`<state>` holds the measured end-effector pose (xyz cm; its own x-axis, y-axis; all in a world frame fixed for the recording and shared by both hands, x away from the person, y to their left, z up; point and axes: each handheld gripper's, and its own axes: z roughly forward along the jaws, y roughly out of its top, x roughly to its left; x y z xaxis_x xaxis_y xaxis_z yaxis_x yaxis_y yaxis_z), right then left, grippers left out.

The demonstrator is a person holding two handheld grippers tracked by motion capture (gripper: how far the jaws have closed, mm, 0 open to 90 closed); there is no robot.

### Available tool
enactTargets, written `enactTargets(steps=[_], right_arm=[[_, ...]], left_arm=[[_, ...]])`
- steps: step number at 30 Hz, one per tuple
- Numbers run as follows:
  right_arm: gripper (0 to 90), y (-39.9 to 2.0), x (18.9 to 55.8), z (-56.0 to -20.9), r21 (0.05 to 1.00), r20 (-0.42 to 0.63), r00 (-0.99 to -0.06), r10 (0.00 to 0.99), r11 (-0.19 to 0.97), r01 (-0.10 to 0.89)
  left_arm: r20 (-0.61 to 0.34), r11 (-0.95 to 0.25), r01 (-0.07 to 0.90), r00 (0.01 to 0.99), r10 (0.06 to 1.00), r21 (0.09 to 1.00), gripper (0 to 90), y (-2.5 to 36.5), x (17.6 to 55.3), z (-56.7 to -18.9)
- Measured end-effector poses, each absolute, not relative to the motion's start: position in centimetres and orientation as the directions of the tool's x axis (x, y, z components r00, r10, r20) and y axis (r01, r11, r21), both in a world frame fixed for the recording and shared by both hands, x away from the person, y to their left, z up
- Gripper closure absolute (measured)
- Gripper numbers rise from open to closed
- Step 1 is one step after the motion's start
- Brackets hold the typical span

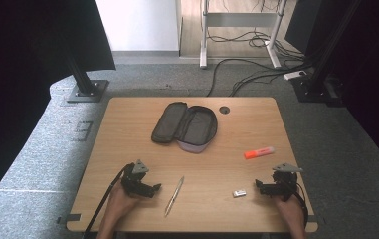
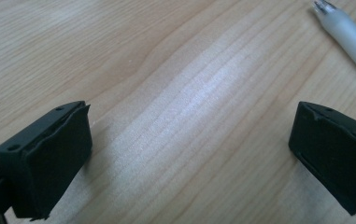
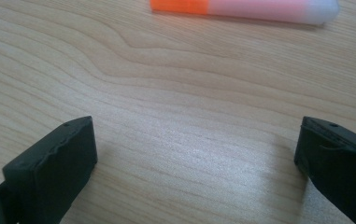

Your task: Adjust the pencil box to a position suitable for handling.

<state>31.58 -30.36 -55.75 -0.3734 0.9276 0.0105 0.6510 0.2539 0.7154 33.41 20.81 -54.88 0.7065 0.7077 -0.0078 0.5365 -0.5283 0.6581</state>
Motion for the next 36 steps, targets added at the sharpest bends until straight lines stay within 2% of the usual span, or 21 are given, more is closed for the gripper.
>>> enactTargets(steps=[28, 36], right_arm=[[0.0, -30.2, 31.7, -55.8, 0.717, 0.012, -0.406, 0.914, 0.275, 0.640], [0.0, -30.2, 31.7, -55.8, 0.717, 0.012, -0.406, 0.914, 0.275, 0.640]], left_arm=[[-0.006, -0.524, 0.551, 0.693, 0.721, 0.650, 1.6, 20.7, 33.3, -54.6], [-0.028, -0.510, 0.533, 0.709, 0.705, 0.675, 2.2, 20.5, 33.3, -53.6]])
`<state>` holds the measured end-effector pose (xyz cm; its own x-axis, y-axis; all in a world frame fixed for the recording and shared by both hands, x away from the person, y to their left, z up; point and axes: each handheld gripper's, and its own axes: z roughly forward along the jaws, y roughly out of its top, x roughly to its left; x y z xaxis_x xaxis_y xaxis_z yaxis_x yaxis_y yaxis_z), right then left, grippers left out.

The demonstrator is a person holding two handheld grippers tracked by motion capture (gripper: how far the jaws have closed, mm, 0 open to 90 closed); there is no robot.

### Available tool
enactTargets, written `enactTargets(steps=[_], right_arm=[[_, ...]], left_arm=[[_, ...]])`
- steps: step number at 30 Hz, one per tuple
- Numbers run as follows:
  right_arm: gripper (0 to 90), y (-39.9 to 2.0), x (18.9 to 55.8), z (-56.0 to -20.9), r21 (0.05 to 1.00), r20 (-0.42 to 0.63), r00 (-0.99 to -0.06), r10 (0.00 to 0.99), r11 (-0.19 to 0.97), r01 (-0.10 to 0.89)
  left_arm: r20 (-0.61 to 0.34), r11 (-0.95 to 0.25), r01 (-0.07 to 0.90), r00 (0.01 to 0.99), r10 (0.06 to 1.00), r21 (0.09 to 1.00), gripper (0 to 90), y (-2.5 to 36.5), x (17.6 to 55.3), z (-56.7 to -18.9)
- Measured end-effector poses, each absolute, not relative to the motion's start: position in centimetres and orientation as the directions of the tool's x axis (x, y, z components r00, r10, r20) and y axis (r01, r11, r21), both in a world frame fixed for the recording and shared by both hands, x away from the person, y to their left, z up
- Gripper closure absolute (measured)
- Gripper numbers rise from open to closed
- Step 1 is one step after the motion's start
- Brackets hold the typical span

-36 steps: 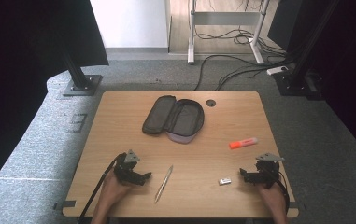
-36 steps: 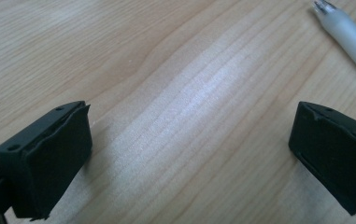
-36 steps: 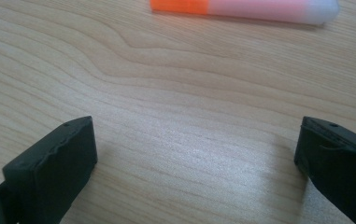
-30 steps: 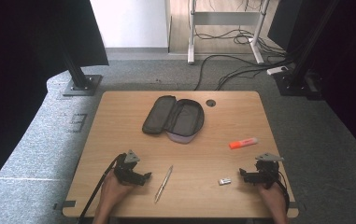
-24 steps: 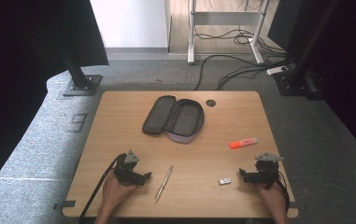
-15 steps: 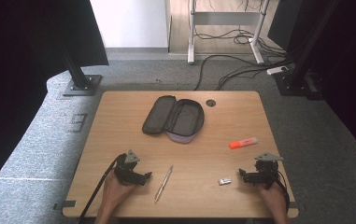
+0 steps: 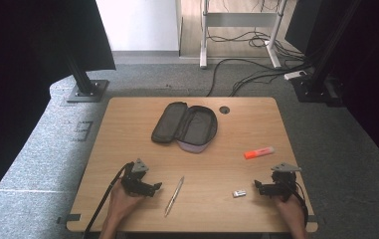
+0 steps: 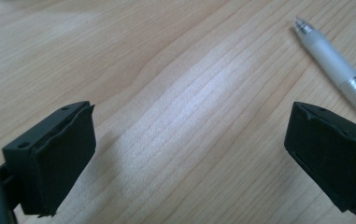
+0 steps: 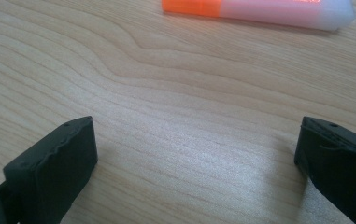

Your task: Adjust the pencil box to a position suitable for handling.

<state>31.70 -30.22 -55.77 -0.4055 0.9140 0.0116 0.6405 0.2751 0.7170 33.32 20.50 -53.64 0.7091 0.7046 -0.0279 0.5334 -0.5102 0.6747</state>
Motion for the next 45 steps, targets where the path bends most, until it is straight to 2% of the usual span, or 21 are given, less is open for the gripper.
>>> enactTargets(steps=[5, 17, 29, 36, 45], right_arm=[[0.0, -30.2, 31.7, -55.8, 0.717, 0.012, -0.406, 0.914, 0.275, 0.641], [0.0, -30.2, 31.7, -55.8, 0.717, 0.011, -0.406, 0.914, 0.275, 0.640], [0.0, -30.2, 31.7, -55.8, 0.717, 0.011, -0.405, 0.914, 0.275, 0.640], [0.0, -30.2, 31.7, -55.8, 0.717, 0.011, -0.406, 0.914, 0.275, 0.641], [0.0, -30.2, 31.7, -55.8, 0.717, 0.012, -0.406, 0.914, 0.275, 0.641]], left_arm=[[-0.061, -0.494, 0.527, 0.724, 0.687, 0.692, 3.8, 20.2, 33.6, -53.3], [-0.035, -0.532, 0.498, 0.751, 0.659, 0.685, 4.9, 18.7, 34.4, -52.2], [-0.069, -0.518, 0.487, 0.772, 0.632, 0.704, 6.1, 17.7, 35.7, -50.8], [-0.057, -0.537, 0.469, 0.788, 0.613, 0.701, 6.6, 16.4, 36.9, -50.0], [-0.063, -0.561, 0.455, 0.812, 0.580, 0.692, 11.4, 14.3, 38.5, -49.1]])
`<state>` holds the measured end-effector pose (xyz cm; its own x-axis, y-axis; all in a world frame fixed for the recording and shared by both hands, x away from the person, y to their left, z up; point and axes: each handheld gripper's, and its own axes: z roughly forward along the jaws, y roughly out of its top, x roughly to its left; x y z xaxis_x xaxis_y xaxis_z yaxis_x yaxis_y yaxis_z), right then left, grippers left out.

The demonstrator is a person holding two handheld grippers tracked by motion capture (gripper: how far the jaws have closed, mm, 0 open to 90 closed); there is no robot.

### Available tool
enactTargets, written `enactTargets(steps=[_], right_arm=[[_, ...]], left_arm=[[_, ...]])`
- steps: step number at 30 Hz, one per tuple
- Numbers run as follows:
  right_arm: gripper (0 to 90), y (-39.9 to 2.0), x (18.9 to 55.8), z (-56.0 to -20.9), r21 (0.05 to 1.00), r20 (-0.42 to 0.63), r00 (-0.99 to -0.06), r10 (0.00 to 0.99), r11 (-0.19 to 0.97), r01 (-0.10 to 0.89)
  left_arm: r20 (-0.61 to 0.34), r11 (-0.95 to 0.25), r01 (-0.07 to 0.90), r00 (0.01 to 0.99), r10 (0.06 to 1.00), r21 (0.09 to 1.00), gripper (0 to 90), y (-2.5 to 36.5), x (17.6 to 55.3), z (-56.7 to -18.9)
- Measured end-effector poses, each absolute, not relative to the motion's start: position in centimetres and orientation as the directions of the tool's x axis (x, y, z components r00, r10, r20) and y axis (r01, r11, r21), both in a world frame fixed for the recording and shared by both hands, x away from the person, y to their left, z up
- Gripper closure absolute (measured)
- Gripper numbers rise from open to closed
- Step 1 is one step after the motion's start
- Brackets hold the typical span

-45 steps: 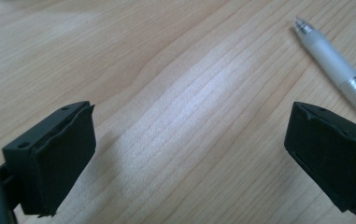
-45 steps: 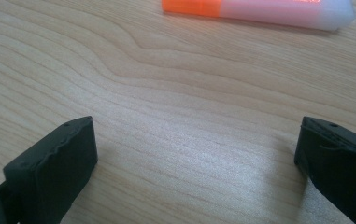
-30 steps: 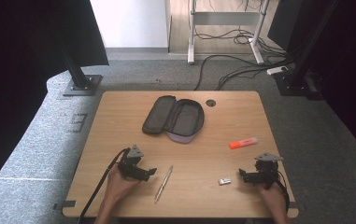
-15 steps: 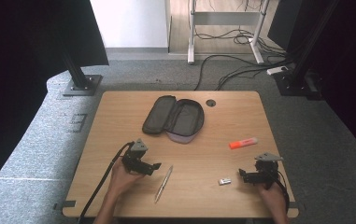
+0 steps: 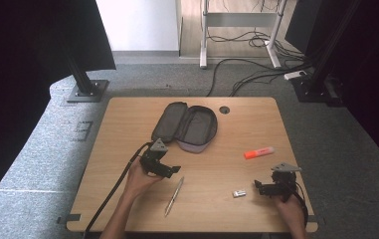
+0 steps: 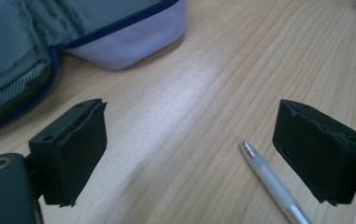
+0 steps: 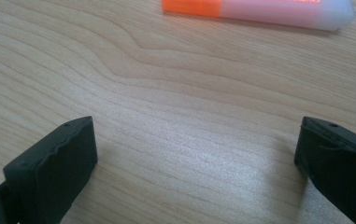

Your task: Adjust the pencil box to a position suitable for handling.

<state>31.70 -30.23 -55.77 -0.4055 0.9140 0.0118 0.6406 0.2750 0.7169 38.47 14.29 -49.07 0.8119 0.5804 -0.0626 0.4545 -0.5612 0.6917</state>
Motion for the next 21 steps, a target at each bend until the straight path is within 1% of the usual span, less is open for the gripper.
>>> enactTargets(steps=[7, 9, 12, 17, 21], right_arm=[[0.0, -30.2, 31.7, -55.8, 0.717, 0.012, -0.406, 0.914, 0.275, 0.640], [0.0, -30.2, 31.7, -55.8, 0.717, 0.012, -0.406, 0.914, 0.275, 0.640], [0.0, -30.2, 31.7, -55.8, 0.717, 0.012, -0.406, 0.914, 0.275, 0.640], [0.0, -30.2, 31.7, -55.8, 0.717, 0.011, -0.406, 0.914, 0.275, 0.640], [0.0, -30.2, 31.7, -55.8, 0.717, 0.012, -0.406, 0.914, 0.275, 0.640]], left_arm=[[-0.067, -0.563, 0.438, 0.827, 0.559, 0.701, 14.0, 12.7, 39.6, -48.4], [-0.084, -0.555, 0.441, 0.829, 0.553, 0.705, 14.4, 12.4, 40.0, -48.3], [-0.064, -0.569, 0.432, 0.831, 0.552, 0.700, 14.9, 11.8, 40.4, -48.1], [-0.058, -0.588, 0.424, 0.841, 0.538, 0.689, 17.7, 10.9, 40.9, -47.9], [-0.074, -0.583, 0.427, 0.844, 0.531, 0.691, 20.1, 10.4, 41.3, -47.9]])
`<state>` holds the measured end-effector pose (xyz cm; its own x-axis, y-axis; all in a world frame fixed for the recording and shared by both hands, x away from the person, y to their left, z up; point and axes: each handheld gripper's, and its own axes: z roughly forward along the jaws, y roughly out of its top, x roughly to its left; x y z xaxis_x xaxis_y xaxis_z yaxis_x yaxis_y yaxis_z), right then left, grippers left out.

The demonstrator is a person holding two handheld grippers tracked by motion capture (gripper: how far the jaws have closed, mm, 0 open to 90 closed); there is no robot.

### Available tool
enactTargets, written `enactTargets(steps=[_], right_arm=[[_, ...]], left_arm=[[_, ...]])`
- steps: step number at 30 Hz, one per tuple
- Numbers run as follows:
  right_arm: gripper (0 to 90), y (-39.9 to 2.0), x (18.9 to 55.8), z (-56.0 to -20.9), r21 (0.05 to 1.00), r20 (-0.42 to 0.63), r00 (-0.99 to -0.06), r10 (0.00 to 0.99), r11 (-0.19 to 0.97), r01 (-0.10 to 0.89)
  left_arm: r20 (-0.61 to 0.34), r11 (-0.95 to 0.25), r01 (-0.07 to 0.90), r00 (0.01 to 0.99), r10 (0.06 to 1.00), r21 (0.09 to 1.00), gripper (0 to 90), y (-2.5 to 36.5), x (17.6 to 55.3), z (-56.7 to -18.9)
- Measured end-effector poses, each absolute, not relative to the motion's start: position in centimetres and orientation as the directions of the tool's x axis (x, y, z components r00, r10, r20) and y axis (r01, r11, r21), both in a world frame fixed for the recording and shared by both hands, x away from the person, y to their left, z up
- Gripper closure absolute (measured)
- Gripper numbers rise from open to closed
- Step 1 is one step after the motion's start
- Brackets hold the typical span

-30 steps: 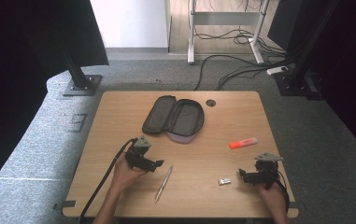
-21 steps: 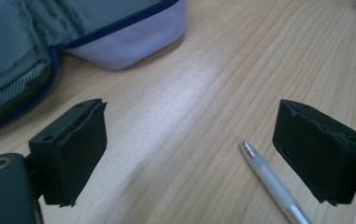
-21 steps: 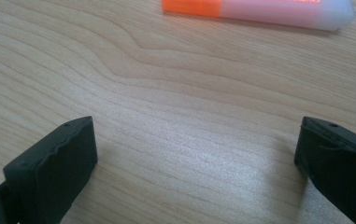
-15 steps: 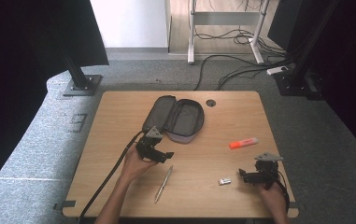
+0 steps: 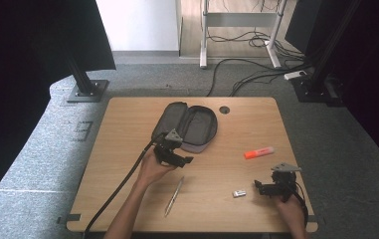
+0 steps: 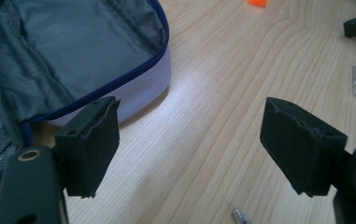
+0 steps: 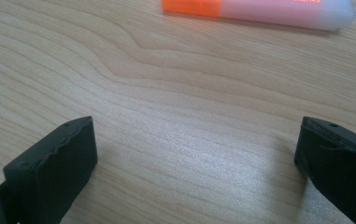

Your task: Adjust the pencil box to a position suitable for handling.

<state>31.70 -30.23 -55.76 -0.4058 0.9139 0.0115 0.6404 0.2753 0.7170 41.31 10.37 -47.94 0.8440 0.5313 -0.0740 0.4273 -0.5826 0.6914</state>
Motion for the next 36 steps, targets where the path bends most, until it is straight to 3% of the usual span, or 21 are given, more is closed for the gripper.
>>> enactTargets(steps=[36], right_arm=[[0.0, -30.2, 31.7, -55.8, 0.717, 0.012, -0.406, 0.914, 0.275, 0.641]], left_arm=[[-0.071, -0.612, 0.410, 0.863, 0.500, 0.677, 48.5, 5.0, 45.5, -48.3]])
